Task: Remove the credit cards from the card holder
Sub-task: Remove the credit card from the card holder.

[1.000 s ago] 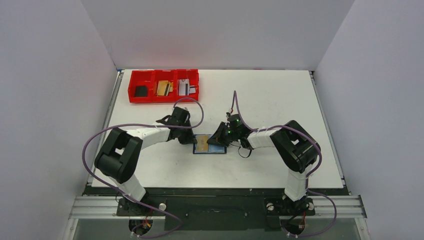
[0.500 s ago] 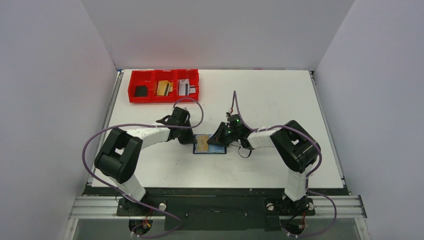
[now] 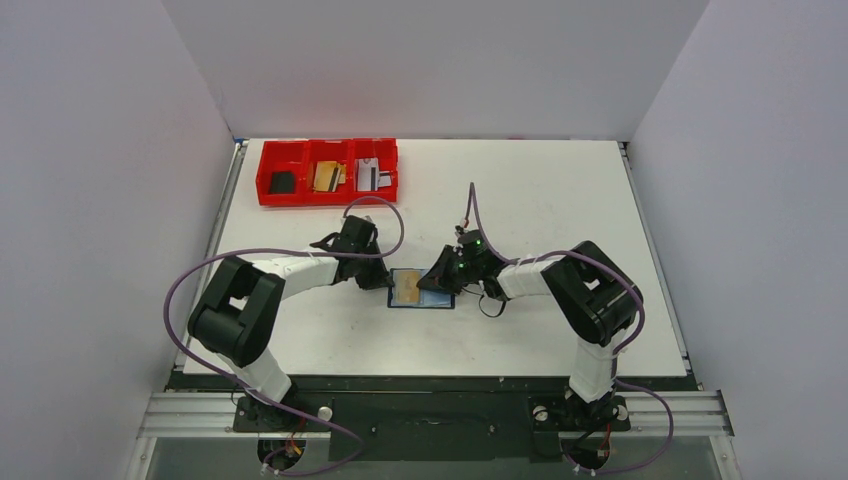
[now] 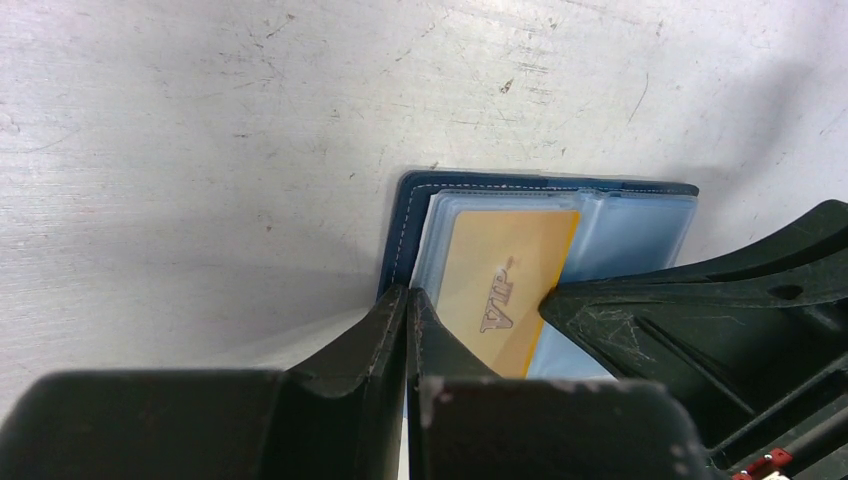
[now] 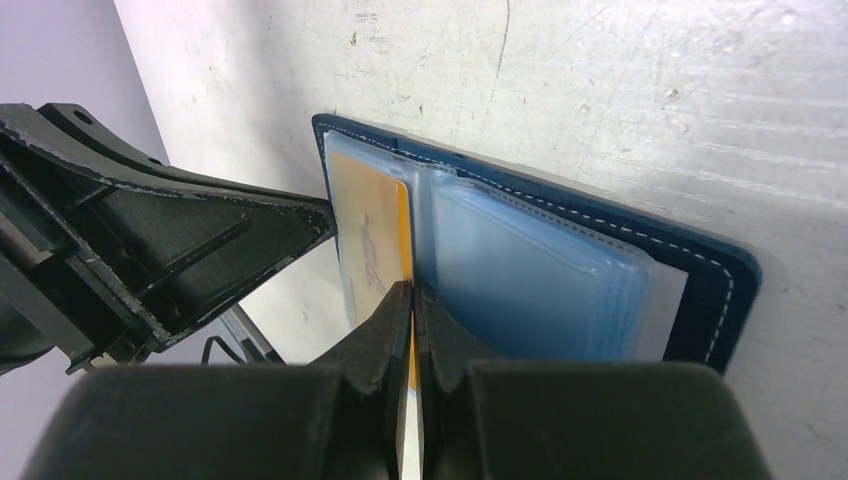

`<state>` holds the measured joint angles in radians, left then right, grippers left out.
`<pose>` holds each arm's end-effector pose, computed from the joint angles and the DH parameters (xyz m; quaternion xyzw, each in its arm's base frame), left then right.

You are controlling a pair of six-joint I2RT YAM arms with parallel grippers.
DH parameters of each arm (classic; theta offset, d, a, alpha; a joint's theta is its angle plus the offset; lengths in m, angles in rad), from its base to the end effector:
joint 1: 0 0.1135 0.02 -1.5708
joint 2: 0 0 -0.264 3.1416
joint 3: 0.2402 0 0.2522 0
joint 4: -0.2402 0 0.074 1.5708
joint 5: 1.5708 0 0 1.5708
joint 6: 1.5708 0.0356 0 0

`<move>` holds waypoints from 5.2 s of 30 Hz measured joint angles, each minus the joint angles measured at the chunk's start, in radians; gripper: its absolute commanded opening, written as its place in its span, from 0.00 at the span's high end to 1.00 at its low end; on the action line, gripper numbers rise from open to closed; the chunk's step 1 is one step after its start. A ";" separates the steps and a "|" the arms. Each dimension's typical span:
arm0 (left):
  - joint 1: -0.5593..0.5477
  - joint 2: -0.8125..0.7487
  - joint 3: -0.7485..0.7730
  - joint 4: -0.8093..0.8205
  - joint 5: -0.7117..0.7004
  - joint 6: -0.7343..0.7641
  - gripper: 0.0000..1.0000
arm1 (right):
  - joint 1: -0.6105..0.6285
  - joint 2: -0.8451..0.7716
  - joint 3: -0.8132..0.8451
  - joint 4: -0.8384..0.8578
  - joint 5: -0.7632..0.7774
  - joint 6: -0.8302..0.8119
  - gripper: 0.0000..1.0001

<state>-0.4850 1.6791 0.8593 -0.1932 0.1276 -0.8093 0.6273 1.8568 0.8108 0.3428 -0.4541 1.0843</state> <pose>0.2787 -0.1520 0.1451 -0.1376 0.9497 -0.2145 0.1822 0.2742 0.2181 0.1163 0.1081 0.8825 0.4431 0.1143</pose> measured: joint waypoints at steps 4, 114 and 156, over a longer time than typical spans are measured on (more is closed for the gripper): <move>0.002 -0.001 -0.002 0.003 0.000 -0.001 1.00 | -0.005 -0.002 -0.005 0.000 0.000 -0.002 1.00; 0.008 -0.001 -0.006 0.007 0.005 0.001 1.00 | -0.060 -0.069 -0.063 -0.054 0.005 -0.074 1.00; 0.002 0.017 0.044 -0.067 0.002 0.047 1.00 | 0.038 -0.039 -0.031 -0.022 -0.014 -0.044 0.85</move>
<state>-0.4831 1.6962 0.9031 -0.2604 0.1299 -0.7628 0.6651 1.8179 0.7799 0.3210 -0.4686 1.0405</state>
